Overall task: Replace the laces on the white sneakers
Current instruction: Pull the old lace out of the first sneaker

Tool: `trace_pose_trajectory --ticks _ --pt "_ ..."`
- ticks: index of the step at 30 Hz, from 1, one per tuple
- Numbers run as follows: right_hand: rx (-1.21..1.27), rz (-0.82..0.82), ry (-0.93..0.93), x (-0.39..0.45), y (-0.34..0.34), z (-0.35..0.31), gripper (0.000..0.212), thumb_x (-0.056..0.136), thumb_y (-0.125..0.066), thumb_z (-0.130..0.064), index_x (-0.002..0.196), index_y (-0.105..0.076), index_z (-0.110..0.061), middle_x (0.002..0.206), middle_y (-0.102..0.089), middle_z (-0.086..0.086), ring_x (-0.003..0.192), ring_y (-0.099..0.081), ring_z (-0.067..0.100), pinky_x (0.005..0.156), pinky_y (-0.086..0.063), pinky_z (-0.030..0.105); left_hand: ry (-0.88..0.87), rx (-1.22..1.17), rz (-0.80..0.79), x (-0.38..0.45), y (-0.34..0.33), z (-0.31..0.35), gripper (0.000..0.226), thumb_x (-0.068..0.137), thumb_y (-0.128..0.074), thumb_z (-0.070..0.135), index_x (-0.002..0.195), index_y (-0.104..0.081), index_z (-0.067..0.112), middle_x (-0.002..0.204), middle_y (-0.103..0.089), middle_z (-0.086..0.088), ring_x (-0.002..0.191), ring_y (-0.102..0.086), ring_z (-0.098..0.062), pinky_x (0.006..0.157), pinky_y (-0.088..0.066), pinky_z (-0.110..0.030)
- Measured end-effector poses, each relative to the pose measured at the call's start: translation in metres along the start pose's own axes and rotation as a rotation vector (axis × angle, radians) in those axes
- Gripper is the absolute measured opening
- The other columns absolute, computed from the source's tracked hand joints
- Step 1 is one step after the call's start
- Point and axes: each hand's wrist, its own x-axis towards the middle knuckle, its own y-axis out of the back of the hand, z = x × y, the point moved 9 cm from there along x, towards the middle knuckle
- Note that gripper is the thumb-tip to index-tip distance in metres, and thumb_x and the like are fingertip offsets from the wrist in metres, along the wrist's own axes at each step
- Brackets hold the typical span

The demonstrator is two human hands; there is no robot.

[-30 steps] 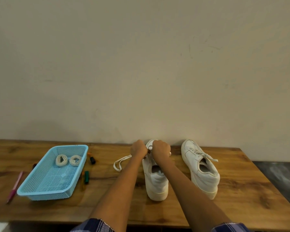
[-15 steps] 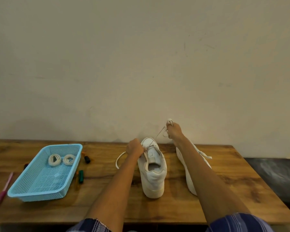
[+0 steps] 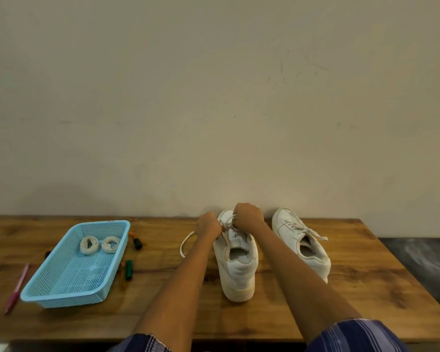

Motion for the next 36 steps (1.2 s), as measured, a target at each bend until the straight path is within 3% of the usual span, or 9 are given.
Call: trace_pose_trajectory --ticks 1,3,7,16,23,25,28,34,36 --pt "-0.016 0.006 0.015 -0.001 0.001 -0.002 0.006 0.089 -0.052 -0.013 0.089 -0.058 -0.011 0.091 -0.061 0.005 0.093 -0.06 0.025 0.074 -0.042 0.029 -0.003 0.002 -0.003 0.0 0.0 0.0 0.019 0.088 -0.065 0.023 0.099 -0.07 0.009 0.099 -0.07 -0.008 0.089 -0.068 -0.023 0.078 -0.057 -0.034" --pt "-0.031 0.006 0.007 -0.002 0.003 0.0 0.021 0.091 -0.05 -0.014 0.109 -0.059 -0.008 0.11 -0.063 0.008 0.104 -0.06 0.026 0.08 -0.044 0.03 -0.007 0.003 -0.008 0.001 -0.001 0.0 0.018 0.088 -0.064 0.022 0.098 -0.07 0.009 0.097 -0.071 -0.009 0.088 -0.068 -0.024 0.078 -0.057 -0.035" --pt "-0.101 -0.024 0.06 -0.002 0.006 0.001 0.03 0.09 -0.054 -0.016 0.12 -0.057 -0.014 0.121 -0.06 0.005 0.111 -0.057 0.024 0.088 -0.045 0.032 -0.013 -0.004 0.0 -0.001 0.0 -0.001 0.018 0.087 -0.063 0.025 0.097 -0.069 0.011 0.097 -0.07 -0.008 0.088 -0.068 -0.023 0.078 -0.057 -0.034" --pt "-0.403 0.108 0.128 -0.005 0.01 -0.028 0.025 0.094 -0.046 0.0 0.116 -0.057 -0.006 0.117 -0.062 0.008 0.108 -0.06 0.023 0.086 -0.044 0.028 0.004 -0.006 0.005 -0.003 0.001 -0.002 0.017 0.091 -0.059 0.018 0.101 -0.069 0.009 0.096 -0.071 -0.009 0.089 -0.068 -0.024 0.076 -0.056 -0.032" --pt "-0.381 0.139 0.139 -0.006 0.011 -0.024 0.023 0.094 -0.044 0.001 0.111 -0.059 -0.005 0.112 -0.064 0.009 0.102 -0.062 0.024 0.081 -0.045 0.029 0.003 -0.016 0.019 -0.007 0.003 -0.002 0.017 0.09 -0.06 0.022 0.101 -0.069 0.012 0.098 -0.071 -0.008 0.091 -0.068 -0.024 0.077 -0.054 -0.031" --pt "-0.301 0.156 0.093 -0.006 0.012 -0.018 0.023 0.094 -0.043 0.001 0.108 -0.06 -0.006 0.11 -0.065 0.009 0.101 -0.062 0.025 0.079 -0.044 0.029 0.004 -0.022 0.026 -0.007 0.004 -0.002 0.017 0.09 -0.06 0.022 0.1 -0.069 0.013 0.099 -0.071 -0.008 0.091 -0.068 -0.023 0.077 -0.053 -0.031" --pt "0.035 0.24 -0.048 -0.006 0.013 0.008 0.022 0.092 -0.044 -0.002 0.101 -0.063 -0.008 0.103 -0.067 0.009 0.097 -0.062 0.025 0.07 -0.04 0.028 0.005 -0.027 0.008 -0.008 0.005 -0.002 0.018 0.089 -0.06 0.024 0.101 -0.068 0.012 0.101 -0.07 -0.008 0.092 -0.067 -0.023 0.077 -0.052 -0.032" --pt "0.744 0.771 -0.363 -0.039 0.067 0.087 0.02 0.089 -0.052 0.003 0.101 -0.067 -0.002 0.098 -0.068 0.011 0.088 -0.059 0.023 0.065 -0.034 0.021 0.008 -0.026 -0.037 -0.006 0.002 -0.002 0.033 0.08 -0.073 0.033 0.103 -0.068 0.01 0.103 -0.07 -0.008 0.096 -0.066 -0.024 0.079 -0.053 -0.033" --pt "1.022 0.85 -0.488 -0.036 0.075 0.107 0.022 0.088 -0.051 0.006 0.101 -0.066 -0.002 0.101 -0.067 0.014 0.088 -0.058 0.025 0.066 -0.037 0.022 0.002 -0.022 -0.034 -0.007 0.002 -0.001 0.032 0.08 -0.072 0.033 0.103 -0.068 0.01 0.102 -0.07 -0.008 0.095 -0.066 -0.024 0.08 -0.054 -0.033"
